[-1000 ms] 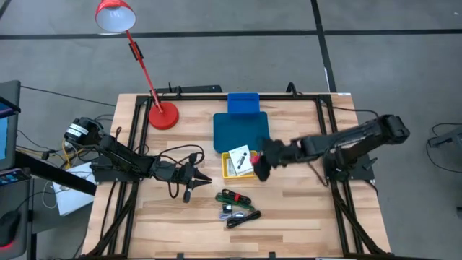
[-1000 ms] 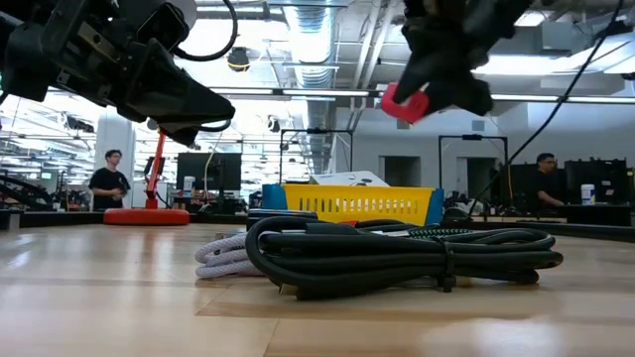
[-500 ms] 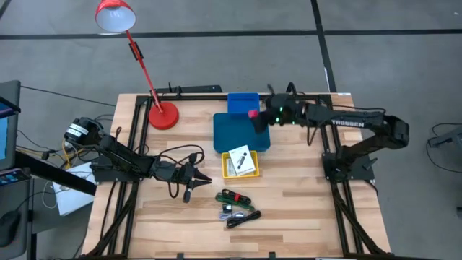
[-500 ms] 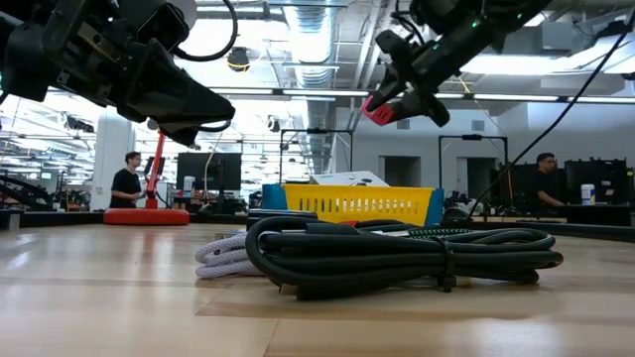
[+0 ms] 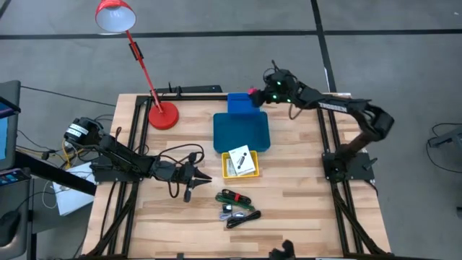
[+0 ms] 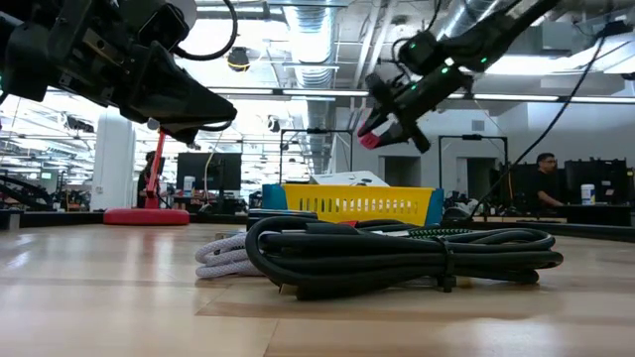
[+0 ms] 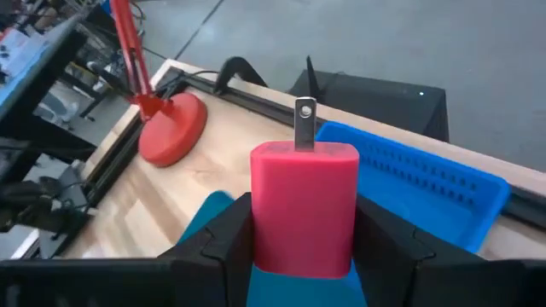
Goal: Pick and place items into bin
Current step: Put the pink charger adapter into the top blue basket
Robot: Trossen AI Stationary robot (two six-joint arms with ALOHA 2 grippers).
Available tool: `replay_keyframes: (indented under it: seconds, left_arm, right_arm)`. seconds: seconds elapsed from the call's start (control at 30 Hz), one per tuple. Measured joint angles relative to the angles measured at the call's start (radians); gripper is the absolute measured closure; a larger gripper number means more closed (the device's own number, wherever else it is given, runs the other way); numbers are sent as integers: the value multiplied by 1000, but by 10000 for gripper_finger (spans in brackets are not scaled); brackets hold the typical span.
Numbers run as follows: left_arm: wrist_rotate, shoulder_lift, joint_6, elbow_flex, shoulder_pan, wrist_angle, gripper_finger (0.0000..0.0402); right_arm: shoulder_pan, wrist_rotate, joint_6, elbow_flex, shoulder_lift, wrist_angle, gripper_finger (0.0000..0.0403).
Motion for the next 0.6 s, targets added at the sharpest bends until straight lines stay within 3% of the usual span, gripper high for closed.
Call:
replay_keyframes:
  seconds: [0.3, 0.6]
  left_arm:
    - [-1, 0, 14, 0, 0, 0, 370]
    - [-1, 0, 3, 0, 0, -12, 370]
  right_arm:
    - [-2, -21, -14, 188, 217, -9, 246]
    - [-3, -16, -51, 255, 288, -110, 247]
